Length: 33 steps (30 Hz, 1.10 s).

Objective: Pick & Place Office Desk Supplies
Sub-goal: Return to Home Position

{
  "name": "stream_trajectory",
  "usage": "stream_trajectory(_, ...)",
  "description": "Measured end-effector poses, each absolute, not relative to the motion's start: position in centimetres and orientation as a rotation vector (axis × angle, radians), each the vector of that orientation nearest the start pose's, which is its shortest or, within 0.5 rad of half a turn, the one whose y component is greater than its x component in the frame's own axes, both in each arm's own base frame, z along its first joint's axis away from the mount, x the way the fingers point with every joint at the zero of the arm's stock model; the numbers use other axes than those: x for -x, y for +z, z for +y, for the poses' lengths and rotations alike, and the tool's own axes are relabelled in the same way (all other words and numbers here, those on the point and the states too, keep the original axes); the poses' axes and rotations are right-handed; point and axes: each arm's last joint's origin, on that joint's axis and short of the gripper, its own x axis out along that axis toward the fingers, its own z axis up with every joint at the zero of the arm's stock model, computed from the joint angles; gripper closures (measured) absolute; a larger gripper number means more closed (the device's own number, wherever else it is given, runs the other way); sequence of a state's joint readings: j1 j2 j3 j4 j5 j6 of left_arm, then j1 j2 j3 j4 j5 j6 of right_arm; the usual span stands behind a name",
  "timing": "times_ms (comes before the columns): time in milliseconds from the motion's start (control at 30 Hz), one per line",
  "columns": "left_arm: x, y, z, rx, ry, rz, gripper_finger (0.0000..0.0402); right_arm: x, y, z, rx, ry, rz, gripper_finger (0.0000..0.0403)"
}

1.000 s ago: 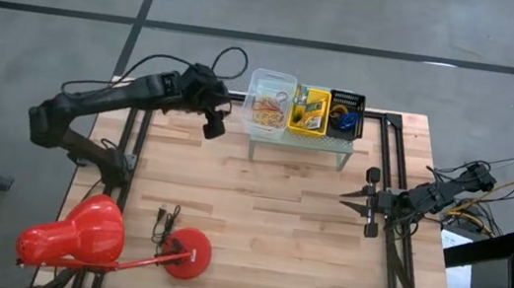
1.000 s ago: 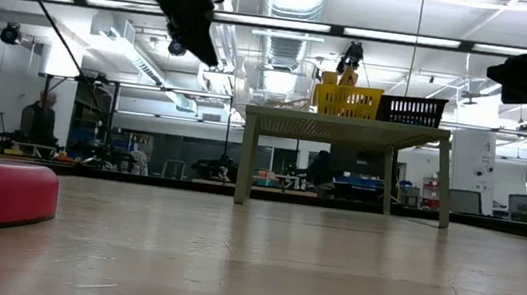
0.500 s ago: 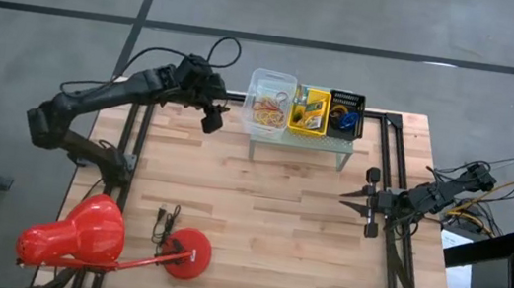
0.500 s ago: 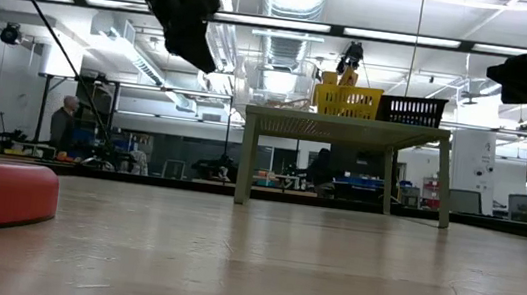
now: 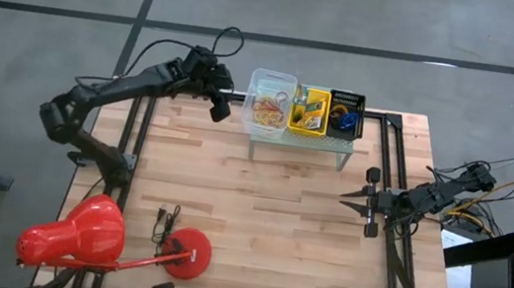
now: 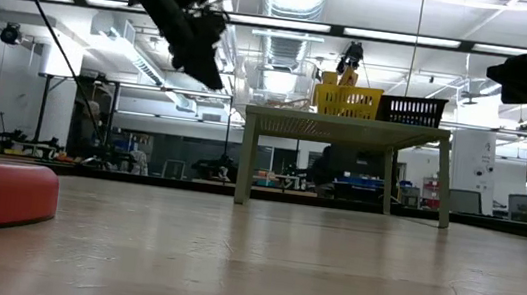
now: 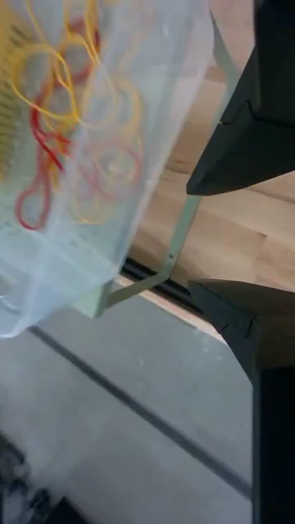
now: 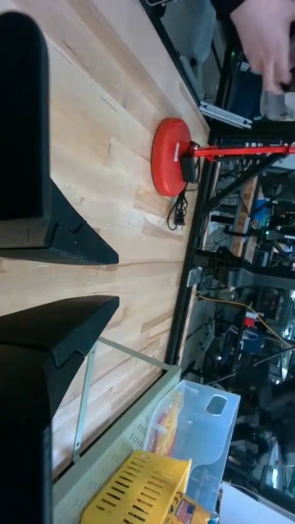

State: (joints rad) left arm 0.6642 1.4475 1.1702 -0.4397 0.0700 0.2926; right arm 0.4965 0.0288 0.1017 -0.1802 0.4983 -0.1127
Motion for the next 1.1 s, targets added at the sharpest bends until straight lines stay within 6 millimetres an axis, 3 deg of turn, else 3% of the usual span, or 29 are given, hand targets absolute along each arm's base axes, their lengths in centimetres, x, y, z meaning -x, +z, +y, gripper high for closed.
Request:
stream_trajectory(200, -25.9, 27.3, 20.7, 0.026, 0.387, 0.787, 0.0223, -8.5, 17.9, 3.0, 0.164, 0.003, 0.094, 0.0335)
stream_trajectory(400, -27.1, 27.1, 21.7, 0.030, 0.381, 0.785, 0.0223, -8.5, 17.9, 3.0, 0.164, 0.003, 0.094, 0.0335)
stream_trajectory(1100, -28.9, 27.6, 19.8, 0.117, 0.317, 0.735, 0.0223, -8.5, 17.9, 3.0, 0.164, 0.004, 0.094, 0.0335)
